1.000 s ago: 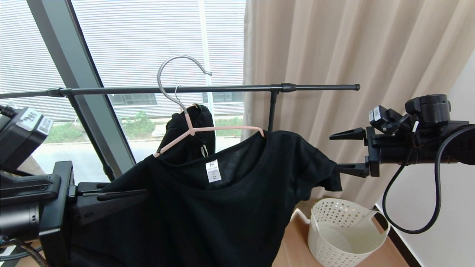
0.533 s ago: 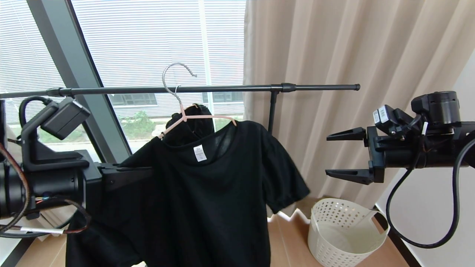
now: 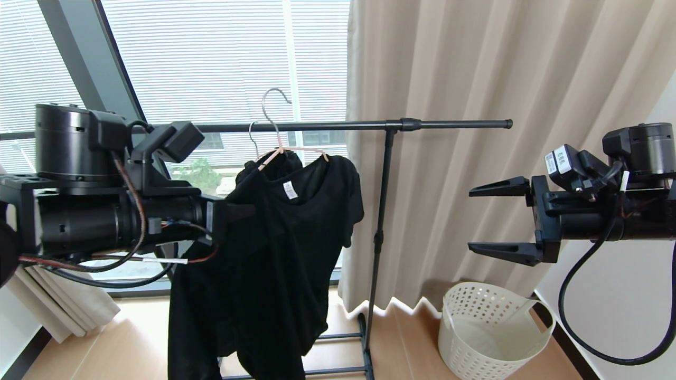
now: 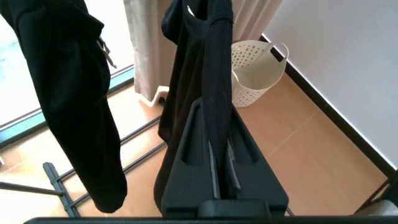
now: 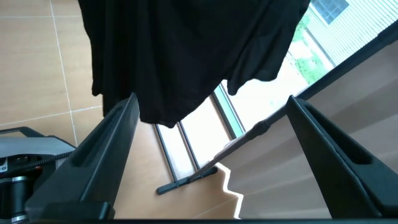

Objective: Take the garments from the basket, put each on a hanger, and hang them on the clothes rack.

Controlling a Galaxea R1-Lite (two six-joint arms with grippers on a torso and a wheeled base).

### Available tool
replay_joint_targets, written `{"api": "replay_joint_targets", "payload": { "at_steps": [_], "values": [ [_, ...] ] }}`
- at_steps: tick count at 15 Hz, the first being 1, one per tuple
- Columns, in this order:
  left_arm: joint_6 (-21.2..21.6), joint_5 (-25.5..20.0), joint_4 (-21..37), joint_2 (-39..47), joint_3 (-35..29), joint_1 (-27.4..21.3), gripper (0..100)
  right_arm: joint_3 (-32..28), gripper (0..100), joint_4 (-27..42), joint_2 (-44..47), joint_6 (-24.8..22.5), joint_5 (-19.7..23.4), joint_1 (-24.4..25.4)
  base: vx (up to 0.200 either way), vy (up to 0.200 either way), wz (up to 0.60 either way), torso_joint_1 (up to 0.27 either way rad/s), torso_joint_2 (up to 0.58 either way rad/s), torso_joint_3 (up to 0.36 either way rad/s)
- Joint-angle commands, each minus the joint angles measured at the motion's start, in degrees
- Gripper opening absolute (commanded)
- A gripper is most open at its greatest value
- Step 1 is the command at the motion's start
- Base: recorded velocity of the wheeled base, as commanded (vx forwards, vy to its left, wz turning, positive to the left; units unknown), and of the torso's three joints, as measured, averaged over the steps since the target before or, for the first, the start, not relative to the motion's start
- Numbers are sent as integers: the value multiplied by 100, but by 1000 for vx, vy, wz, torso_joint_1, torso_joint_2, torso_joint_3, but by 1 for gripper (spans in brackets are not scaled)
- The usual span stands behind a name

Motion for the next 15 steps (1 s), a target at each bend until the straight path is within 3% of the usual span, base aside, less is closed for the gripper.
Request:
{"api": "replay_joint_targets", "payload": {
  "at_steps": [1,2,8,15],
  "values": [
    [-124,178,-4,569,-321,-220,0,-9,100,1,-12,-1,-2,2,0,0,0,0,0,0],
    [-151,583,-13,1026,-681,-343,0,-18,100,-8,6,-1,-11,2,0,0,0,0,0,0],
    [-160,679,-22,1940,-1675,-387,0,-62,100,-8,67,-1,-46,2,0,0,0,0,0,0],
    [-283,1409,-13,3003,-2975,-387,0,-62,100,-8,67,-10,-46,2,0,0,0,0,0,0]
  ]
}}
